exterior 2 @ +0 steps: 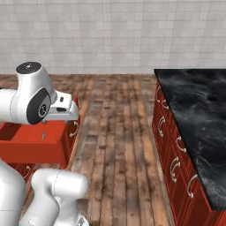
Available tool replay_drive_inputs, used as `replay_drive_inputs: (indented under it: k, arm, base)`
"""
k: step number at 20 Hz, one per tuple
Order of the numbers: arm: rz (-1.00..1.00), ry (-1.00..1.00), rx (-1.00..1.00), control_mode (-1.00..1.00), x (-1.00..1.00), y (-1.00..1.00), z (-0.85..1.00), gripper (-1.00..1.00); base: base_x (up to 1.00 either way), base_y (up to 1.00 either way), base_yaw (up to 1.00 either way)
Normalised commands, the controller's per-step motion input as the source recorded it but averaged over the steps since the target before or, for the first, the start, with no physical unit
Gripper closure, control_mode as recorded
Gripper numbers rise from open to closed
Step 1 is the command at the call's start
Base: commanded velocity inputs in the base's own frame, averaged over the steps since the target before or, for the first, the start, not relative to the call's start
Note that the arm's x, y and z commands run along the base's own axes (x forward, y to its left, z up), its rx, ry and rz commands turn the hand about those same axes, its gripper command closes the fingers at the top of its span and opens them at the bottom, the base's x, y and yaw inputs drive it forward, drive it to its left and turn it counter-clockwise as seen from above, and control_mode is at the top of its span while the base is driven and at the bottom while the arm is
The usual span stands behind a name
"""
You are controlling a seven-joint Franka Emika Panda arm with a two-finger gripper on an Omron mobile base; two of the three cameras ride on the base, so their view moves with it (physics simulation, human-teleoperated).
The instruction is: Organize the utensils by type. Pick up the wooden spoons from the counter and place them in the open cabinet. Then pick up the metallic utensils from the counter and place them in the open drawer.
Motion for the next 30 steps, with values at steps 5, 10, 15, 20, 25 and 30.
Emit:
replay_drive_inputs:
  k: [5, 10, 15, 20, 25, 30]
  arm:
    - [0.0, 0.0, 0.0, 1.0, 0.0, 0.0, 0.0, -1.0]
    - [0.0, 0.0, 0.0, 1.0, 0.0, 0.0, 0.0, -1.0]
    - [0.0, 0.0, 0.0, 1.0, 0.0, 0.0, 0.0, -1.0]
    - [0.0, 0.0, 0.0, 1.0, 0.0, 0.0, 0.0, -1.0]
    - [0.0, 0.0, 0.0, 1.0, 0.0, 0.0, 0.0, -1.0]
    - [0.0, 0.0, 0.0, 1.0, 0.0, 0.0, 0.0, -1.0]
  base:
    - [0.0, -0.05, -0.85]
    - [0.0, -0.11, -0.88]
    - [0.0, -0.28, -0.86]
    - [0.0, -0.29, -0.87]
    - [0.0, -0.14, -0.9]
    - [0.0, -0.08, -0.89]
